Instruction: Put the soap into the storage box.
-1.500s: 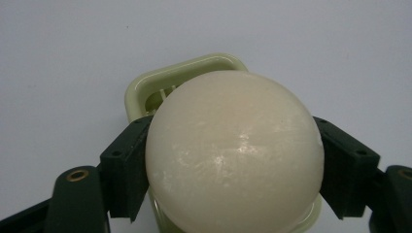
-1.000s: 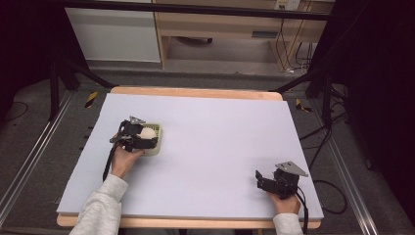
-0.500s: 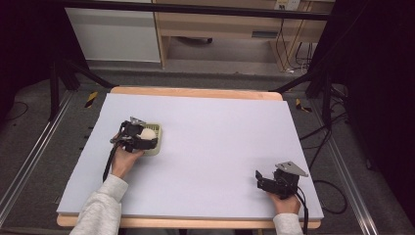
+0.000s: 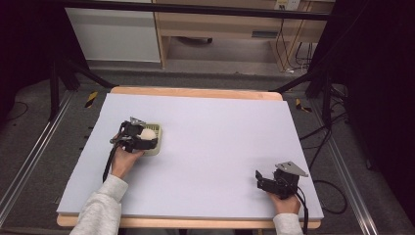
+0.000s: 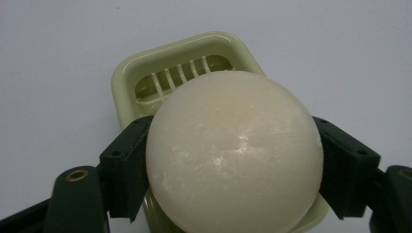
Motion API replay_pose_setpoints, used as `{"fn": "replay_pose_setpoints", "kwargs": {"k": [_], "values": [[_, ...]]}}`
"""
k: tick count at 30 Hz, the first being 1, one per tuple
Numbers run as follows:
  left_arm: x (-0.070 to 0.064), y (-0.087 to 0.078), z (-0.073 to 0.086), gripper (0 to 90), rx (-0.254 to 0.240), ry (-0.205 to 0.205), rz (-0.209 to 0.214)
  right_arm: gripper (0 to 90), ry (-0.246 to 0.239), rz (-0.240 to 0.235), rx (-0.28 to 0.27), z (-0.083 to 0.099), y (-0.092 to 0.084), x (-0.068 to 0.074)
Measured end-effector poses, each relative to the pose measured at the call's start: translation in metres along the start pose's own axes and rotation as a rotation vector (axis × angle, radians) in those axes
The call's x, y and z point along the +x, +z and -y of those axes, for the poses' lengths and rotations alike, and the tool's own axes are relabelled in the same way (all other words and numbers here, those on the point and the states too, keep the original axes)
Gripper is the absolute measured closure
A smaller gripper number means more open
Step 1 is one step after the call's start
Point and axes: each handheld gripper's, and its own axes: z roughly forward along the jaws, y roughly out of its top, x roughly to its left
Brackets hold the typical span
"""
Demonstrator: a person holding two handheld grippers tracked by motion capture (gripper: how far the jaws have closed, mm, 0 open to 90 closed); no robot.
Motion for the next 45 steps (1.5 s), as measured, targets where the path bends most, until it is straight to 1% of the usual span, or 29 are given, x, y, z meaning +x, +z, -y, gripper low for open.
{"fn": "replay_pose_setpoints", "kwargs": {"k": [3, 4, 6, 8, 10, 13, 15, 19, 20, 22, 23, 24, 27, 28, 31, 34, 35, 38, 39, 43, 45], "values": [[0.0, 0.0, 0.0, 23.6, -0.002, 0.0, -0.002, 6.9, 0.002, -0.001, 0.0, 0.0, 0.0, 0.0], [0.0, -0.001, 0.0, 23.5, -0.007, 0.002, -0.008, 6.9, 0.002, -0.001, 0.0, 0.0, 0.0, 0.0], [0.001, -0.004, -0.001, 23.1, -0.027, -0.009, 0.005, 6.9, 0.002, -0.002, 0.0, 0.0, 0.0, 0.0], [0.002, -0.007, -0.001, 23.2, -0.034, -0.004, 0.006, 6.9, -0.002, 0.0, 0.0, 0.0, 0.0, 0.0], [0.001, -0.01, -0.002, 23.2, -0.049, -0.009, 0.004, 6.9, -0.002, 0.001, 0.001, 0.0, 0.0, 0.0], [0.002, -0.013, -0.003, 22.1, -0.053, -0.001, -0.008, 6.9, 0.001, 0.0, -0.001, 0.0, 0.0, 0.0], [0.002, -0.016, -0.003, 20.3, -0.061, -0.004, -0.013, 6.9, 0.001, 0.0, 0.0, 0.0, 0.0, 0.0], [0.004, -0.023, -0.003, 18.6, -0.082, -0.026, -0.008, 6.9, 0.001, 0.002, -0.001, 0.0, 0.0, 0.0], [0.004, -0.025, -0.003, 18.4, -0.085, -0.023, -0.008, 6.9, 0.002, 0.002, -0.001, 0.0, 0.0, 0.0], [0.003, -0.028, -0.002, 18.1, -0.101, -0.029, -0.005, 6.9, 0.003, 0.003, -0.001, 0.0, 0.0, 0.0], [0.003, -0.03, -0.002, 17.9, -0.102, -0.023, -0.007, 6.9, 0.004, 0.003, -0.002, 0.0, 0.0, 0.0], [0.002, -0.032, -0.001, 17.8, -0.115, -0.028, -0.01, 6.9, 0.002, 0.003, -0.004, 0.0, 0.0, 0.0], [0.0, -0.038, 0.003, 17.6, -0.129, -0.021, -0.028, 6.9, 0.001, 0.003, -0.007, 0.0, -0.001, 0.0], [-0.001, -0.04, 0.005, 17.6, -0.141, -0.028, -0.029, 6.9, 0.001, 0.004, -0.005, 0.0, -0.001, 0.0], [-0.001, -0.046, 0.009, 17.5, -0.148, -0.028, -0.031, 6.9, 0.0, 0.006, -0.008, 0.0, -0.001, 0.0], [0.002, -0.052, 0.015, 17.5, -0.159, -0.044, -0.028, 6.7, 0.003, 0.007, -0.01, 0.0, -0.001, 0.0], [0.003, -0.055, 0.019, 17.5, -0.165, -0.05, -0.037, 6.7, 0.004, 0.007, -0.01, 0.0, -0.001, 0.0], [0.008, -0.058, 0.024, 17.0, -0.163, -0.071, -0.023, 6.6, 0.002, 0.009, -0.01, 0.0, -0.001, 0.0], [0.009, -0.059, 0.026, 17.1, -0.161, -0.071, -0.019, 6.6, 0.003, 0.007, -0.012, 0.0, -0.001, 0.0], [0.01, -0.062, 0.035, 16.8, -0.154, -0.073, -0.031, 6.5, 0.003, 0.008, -0.01, 0.0, -0.001, 0.0], [0.01, -0.064, 0.041, 16.7, -0.155, -0.065, -0.047, 6.4, 0.003, 0.008, -0.012, 0.0, -0.001, 0.0]]}}
